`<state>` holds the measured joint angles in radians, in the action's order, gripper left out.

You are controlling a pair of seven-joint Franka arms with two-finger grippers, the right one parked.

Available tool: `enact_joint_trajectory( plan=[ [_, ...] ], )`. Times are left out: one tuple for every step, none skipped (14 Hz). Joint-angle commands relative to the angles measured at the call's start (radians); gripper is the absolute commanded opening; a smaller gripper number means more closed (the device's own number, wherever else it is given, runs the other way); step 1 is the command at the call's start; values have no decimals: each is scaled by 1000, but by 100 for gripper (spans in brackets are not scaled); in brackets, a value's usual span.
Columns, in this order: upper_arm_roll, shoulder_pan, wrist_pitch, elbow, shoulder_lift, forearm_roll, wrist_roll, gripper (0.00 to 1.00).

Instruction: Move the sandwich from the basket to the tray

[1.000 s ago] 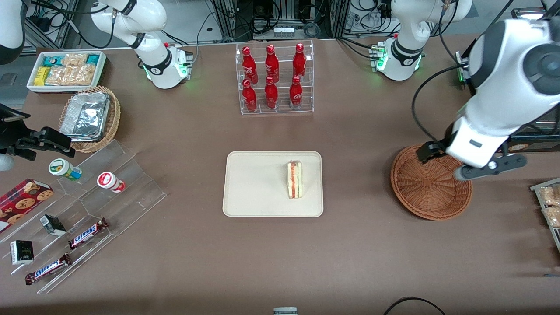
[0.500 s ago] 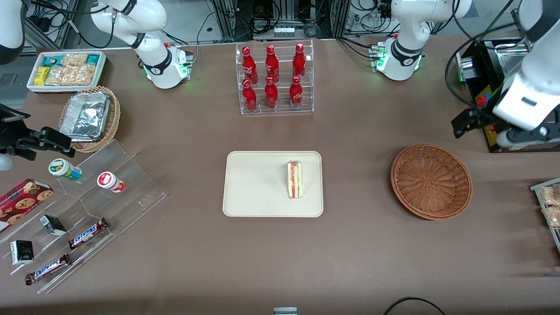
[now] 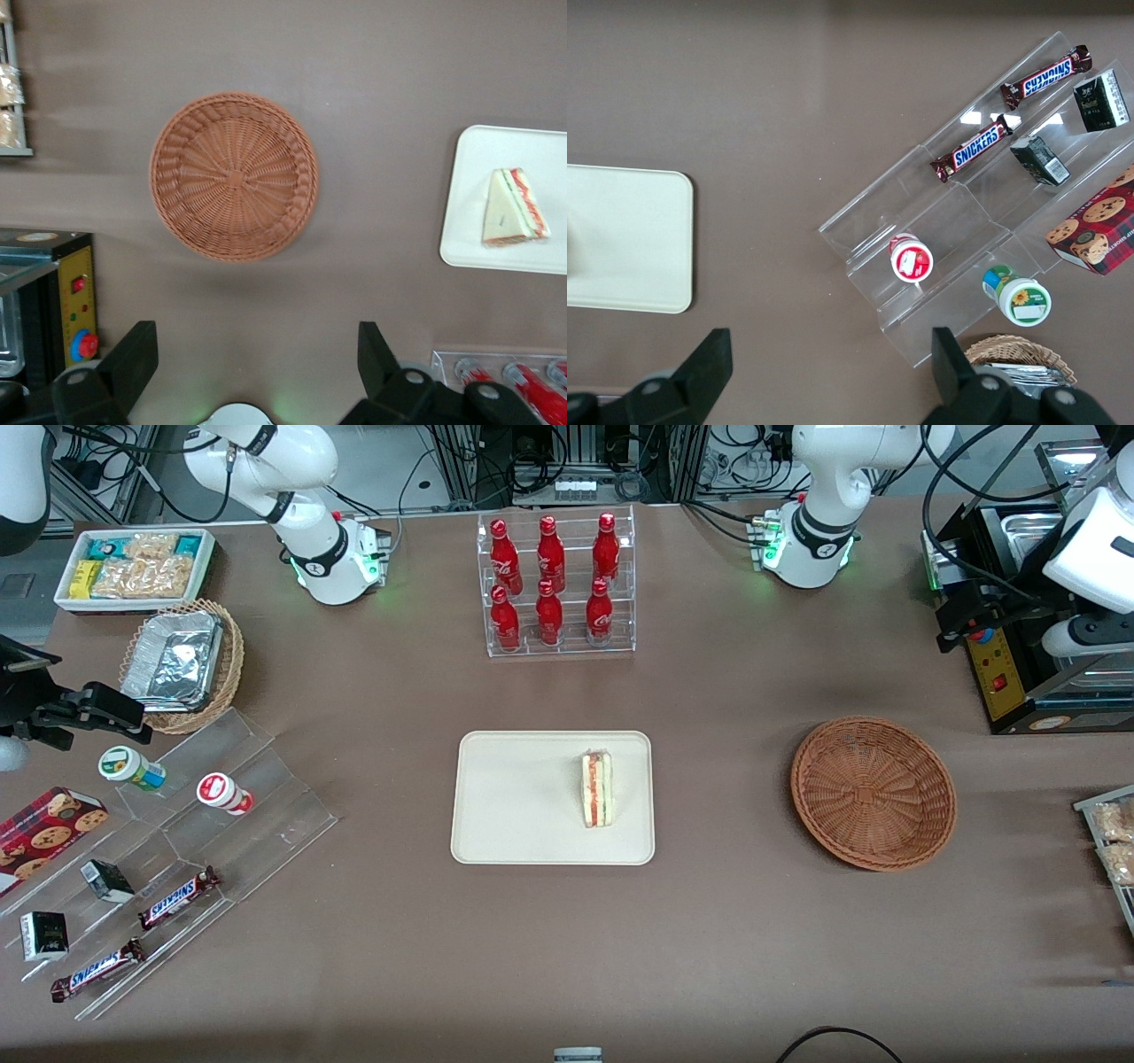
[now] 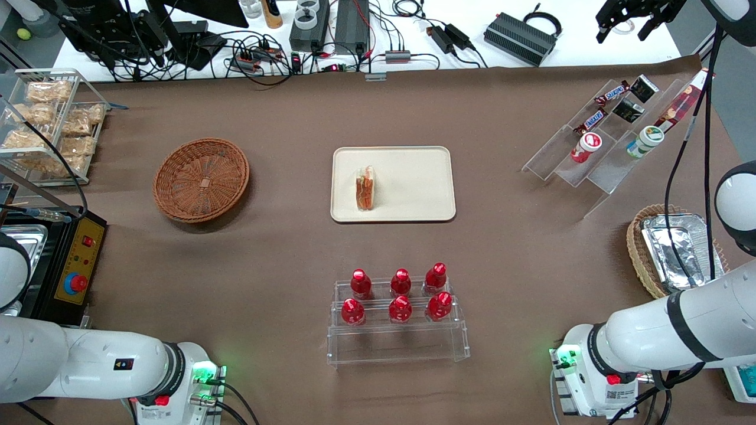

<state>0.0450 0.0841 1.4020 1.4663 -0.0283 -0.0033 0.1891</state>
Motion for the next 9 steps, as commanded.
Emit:
enact_joint_trajectory(
  plan=[
    [7, -20, -23, -3, 7, -38, -17, 100],
    [7, -20, -24, 5, 5, -37, -17, 100],
    [7, -18, -34, 5, 5, -35, -19, 100],
    [7, -18, -44, 5, 7, -21, -22, 100],
    [7, -18, -44, 3, 7, -20, -23, 100],
    [6, -18, -40, 3, 7, -17, -23, 100],
    [7, -18, -37, 5, 7, -4, -23, 100],
    [7, -18, -34, 5, 7, 18, -23, 100],
    [7, -17, -29, 5, 8, 23, -22, 100]
  ],
)
